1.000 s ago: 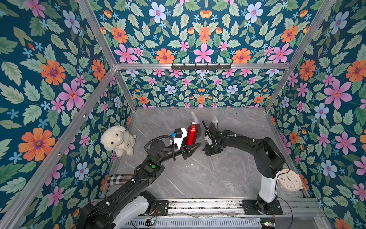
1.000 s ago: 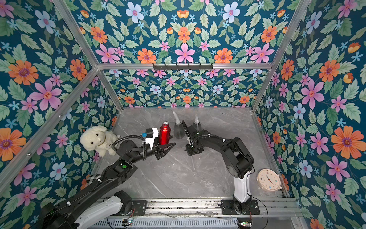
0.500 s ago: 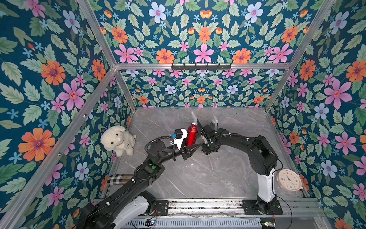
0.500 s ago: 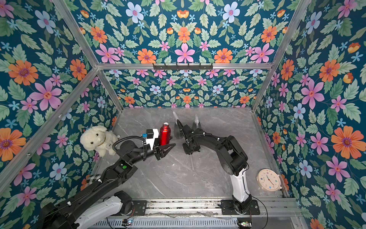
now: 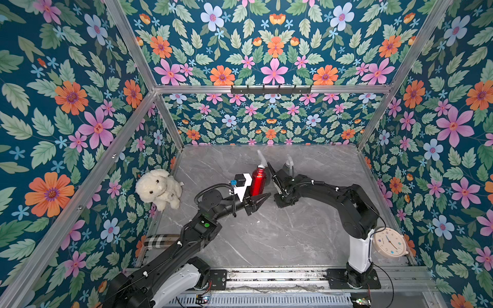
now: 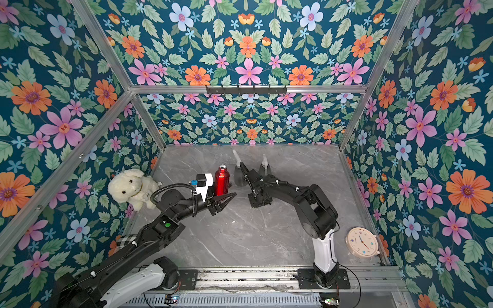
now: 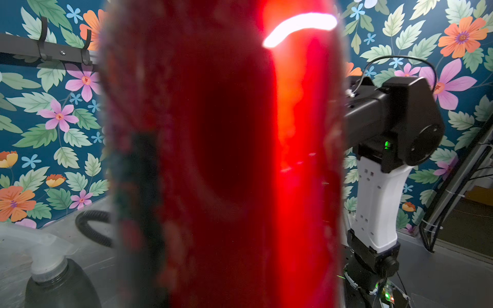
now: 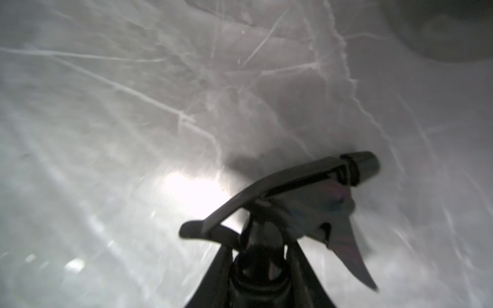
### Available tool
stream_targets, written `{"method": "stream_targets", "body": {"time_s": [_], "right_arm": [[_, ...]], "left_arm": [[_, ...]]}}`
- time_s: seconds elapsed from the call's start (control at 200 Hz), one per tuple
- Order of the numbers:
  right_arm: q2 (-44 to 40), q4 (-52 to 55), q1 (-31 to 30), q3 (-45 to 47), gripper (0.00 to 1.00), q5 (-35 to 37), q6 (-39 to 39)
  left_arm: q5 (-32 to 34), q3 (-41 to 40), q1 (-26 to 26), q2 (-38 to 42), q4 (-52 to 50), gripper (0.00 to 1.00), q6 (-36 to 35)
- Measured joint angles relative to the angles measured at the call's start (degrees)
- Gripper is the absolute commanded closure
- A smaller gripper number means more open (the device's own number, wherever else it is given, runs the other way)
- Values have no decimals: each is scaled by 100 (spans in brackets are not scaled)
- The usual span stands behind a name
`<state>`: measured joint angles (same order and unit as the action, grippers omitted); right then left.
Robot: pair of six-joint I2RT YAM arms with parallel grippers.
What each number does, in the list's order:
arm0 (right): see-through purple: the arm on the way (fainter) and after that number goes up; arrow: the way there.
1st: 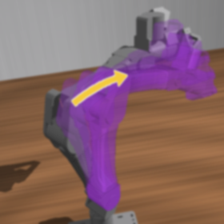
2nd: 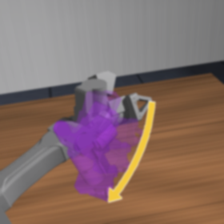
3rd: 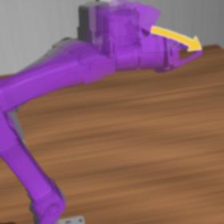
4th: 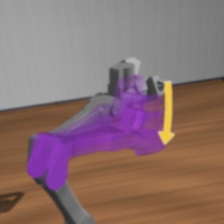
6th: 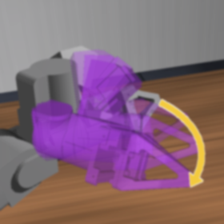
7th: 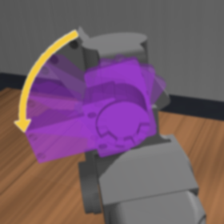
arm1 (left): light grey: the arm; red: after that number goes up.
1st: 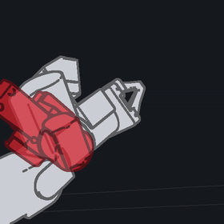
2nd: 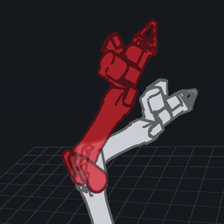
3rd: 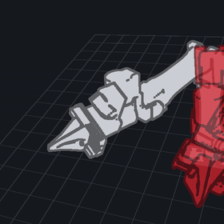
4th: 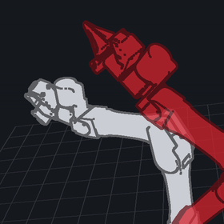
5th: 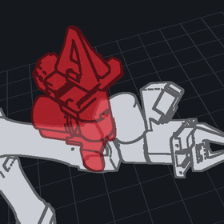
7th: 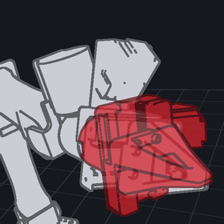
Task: Attach spray nozzles to spray bottles
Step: Pick up the spray nozzle from the center of the board, then insert the spray nozzle into the spray bottle.
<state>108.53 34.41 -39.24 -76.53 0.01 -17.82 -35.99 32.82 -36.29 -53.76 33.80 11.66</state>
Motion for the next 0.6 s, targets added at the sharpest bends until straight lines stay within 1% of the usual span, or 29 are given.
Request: {"method": "stream_targets", "body": {"time_s": [0.17,0.285,0.355,0.42,0.515,0.6], "right_arm": [[-1681,-299,-197,809,74,-142,-149],[-2852,-417,-227,951,74,-101,-146],[-3440,-426,-219,769,74,83,-101],[-3803,-564,-223,476,74,201,39],[-4094,-916,-227,11,74,302,271],[-4183,-1364,-223,-387,74,308,501]], "left_arm": [[17,-7,0,-44,22,100,0],[17,-11,2,-44,68,100,0],[13,-11,2,-66,120,100,0],[-7,-15,2,-116,184,100,22],[-61,-20,0,-221,323,100,52],[-179,-11,0,-326,387,100,146]]}}
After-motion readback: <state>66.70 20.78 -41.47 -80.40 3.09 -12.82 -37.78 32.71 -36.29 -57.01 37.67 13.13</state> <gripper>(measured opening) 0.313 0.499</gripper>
